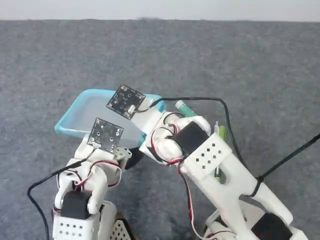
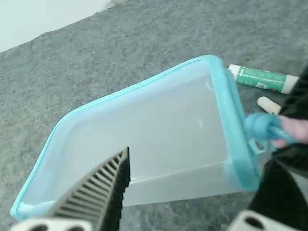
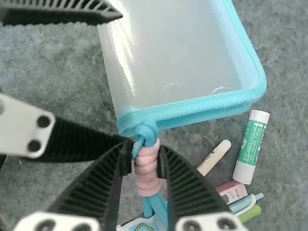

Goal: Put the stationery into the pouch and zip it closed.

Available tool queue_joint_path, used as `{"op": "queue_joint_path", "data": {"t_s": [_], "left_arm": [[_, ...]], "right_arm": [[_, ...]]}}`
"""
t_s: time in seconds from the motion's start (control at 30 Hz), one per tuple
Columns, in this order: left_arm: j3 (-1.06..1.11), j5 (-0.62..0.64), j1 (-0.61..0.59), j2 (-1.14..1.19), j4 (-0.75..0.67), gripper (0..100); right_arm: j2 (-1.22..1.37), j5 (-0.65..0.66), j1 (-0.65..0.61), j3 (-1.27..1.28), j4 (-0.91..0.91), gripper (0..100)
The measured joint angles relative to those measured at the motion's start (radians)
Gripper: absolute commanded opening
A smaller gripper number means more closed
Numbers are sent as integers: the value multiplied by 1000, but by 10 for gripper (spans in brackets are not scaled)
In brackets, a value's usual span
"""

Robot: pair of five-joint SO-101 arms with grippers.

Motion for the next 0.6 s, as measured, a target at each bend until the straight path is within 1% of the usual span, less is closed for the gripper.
{"op": "queue_joint_path", "data": {"t_s": [0.13,0.27,0.4,0.6], "left_arm": [[52,-25,-54,-8,-69,359],[57,-29,-89,-8,-86,359],[57,-29,-127,-8,-86,357],[57,-29,-175,-8,-104,357]], "right_arm": [[0,0,-2,0,3,6],[0,0,3,0,9,6],[0,8,49,26,3,6],[-74,34,112,118,2,6]]}}
